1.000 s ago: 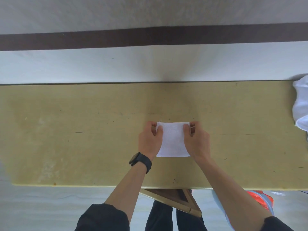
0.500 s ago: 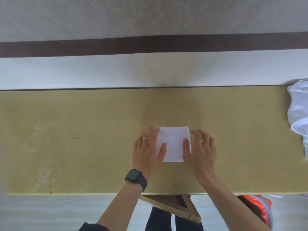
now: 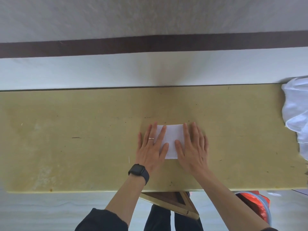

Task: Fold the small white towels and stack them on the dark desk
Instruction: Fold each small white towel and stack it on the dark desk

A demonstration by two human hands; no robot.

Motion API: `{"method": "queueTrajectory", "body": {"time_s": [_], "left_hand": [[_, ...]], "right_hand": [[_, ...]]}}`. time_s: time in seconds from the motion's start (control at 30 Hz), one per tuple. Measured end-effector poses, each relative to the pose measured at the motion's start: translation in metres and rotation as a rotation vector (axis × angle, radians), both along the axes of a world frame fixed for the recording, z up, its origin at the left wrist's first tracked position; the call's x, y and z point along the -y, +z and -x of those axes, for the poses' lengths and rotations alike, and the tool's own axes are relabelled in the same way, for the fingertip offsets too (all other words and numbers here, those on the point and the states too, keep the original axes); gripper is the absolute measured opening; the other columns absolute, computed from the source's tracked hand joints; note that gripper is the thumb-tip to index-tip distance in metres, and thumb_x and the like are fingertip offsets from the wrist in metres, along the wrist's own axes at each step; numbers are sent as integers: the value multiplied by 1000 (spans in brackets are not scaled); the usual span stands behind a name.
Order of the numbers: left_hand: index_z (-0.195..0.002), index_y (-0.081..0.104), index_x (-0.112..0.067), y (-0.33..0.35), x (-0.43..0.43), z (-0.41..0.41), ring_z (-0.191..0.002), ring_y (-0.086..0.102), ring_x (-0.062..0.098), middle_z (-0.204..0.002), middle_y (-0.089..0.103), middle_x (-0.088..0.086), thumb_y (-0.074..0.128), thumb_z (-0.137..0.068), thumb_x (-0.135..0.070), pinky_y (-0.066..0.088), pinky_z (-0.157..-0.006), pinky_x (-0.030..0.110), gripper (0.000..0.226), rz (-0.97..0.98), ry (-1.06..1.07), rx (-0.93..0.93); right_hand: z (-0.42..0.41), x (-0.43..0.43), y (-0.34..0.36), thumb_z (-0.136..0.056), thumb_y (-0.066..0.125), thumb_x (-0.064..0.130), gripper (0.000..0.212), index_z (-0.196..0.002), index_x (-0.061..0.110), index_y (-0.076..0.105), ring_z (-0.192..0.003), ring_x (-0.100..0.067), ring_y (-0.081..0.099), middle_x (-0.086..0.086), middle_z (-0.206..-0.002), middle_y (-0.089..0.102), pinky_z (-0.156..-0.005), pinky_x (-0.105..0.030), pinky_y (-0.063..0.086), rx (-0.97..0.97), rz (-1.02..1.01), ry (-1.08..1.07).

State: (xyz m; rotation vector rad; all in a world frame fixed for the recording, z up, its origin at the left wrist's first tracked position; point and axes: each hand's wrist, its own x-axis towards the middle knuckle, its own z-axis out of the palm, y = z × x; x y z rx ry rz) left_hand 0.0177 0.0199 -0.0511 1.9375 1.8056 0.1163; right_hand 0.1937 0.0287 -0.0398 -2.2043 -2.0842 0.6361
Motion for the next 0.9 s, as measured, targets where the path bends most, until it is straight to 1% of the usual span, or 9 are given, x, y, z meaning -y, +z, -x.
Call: {"method": "queueTrajectory", "body": {"time_s": [0.07,0.13,0.23,0.43,0.5,0.6,0.7,0.77,0.9], "left_hand": [[-157,11,-33,18,-3,-5,-150,6,17,-165,0,-3,38,-97,-55,12,-122,42,69,19,225,92],[-149,31,-22,35,-11,-14,-132,33,24,-151,31,8,54,-95,-45,37,-105,38,63,68,527,210],[-134,42,-16,47,-24,-25,-112,50,26,-126,49,9,62,-92,-35,45,-92,36,50,254,832,322],[-99,44,-22,51,-32,-30,-86,55,21,-99,57,0,63,-92,-22,43,-68,31,20,328,900,350],[-86,44,-22,54,-35,-30,-79,55,21,-85,56,-3,63,-89,-16,46,-66,31,19,344,927,362],[-65,40,-25,56,-37,-29,-69,50,23,-67,48,-5,62,-85,-12,44,-64,29,33,379,899,364],[-86,56,-21,57,-31,-28,-80,55,19,-89,57,-3,65,-86,-18,43,-66,24,9,395,890,428],[-106,57,-18,57,-24,-27,-89,57,15,-104,58,-4,65,-87,-20,41,-68,23,21,384,881,502],[-111,54,-18,69,-12,-17,-87,59,8,-103,62,-5,69,-85,-15,47,-67,23,30,348,943,703]], "right_hand": [[2,-3,13,-95,40,59,73,-156,26,16,-144,-24,23,-1,-159,22,-114,-45,27,-53,32,-135],[6,-10,25,-92,50,56,71,-149,20,29,-130,-25,37,-3,-146,39,-102,-41,38,-79,93,-284],[12,-25,36,-88,59,51,55,-129,16,46,-113,-23,50,-1,-123,54,-87,-39,46,-163,191,-455],[16,-43,38,-84,68,35,33,-109,19,53,-83,-19,58,5,-96,60,-67,-32,46,-298,377,-578],[13,-44,37,-80,66,27,27,-106,20,59,-73,-13,58,7,-88,62,-64,-30,48,-375,423,-610],[6,-41,36,-78,66,22,22,-99,23,63,-80,-14,63,8,-87,66,-72,-34,55,-495,446,-617],[1,-32,41,-82,66,21,18,-98,28,60,-86,-13,61,12,-89,64,-82,-37,54,-622,429,-596],[-1,-25,43,-83,66,25,21,-104,26,62,-89,-11,60,13,-95,64,-81,-35,51,-674,389,-589],[-4,-13,54,-89,63,35,23,-109,25,65,-92,-10,62,12,-98,67,-74,-29,48,-777,299,-568]]}}
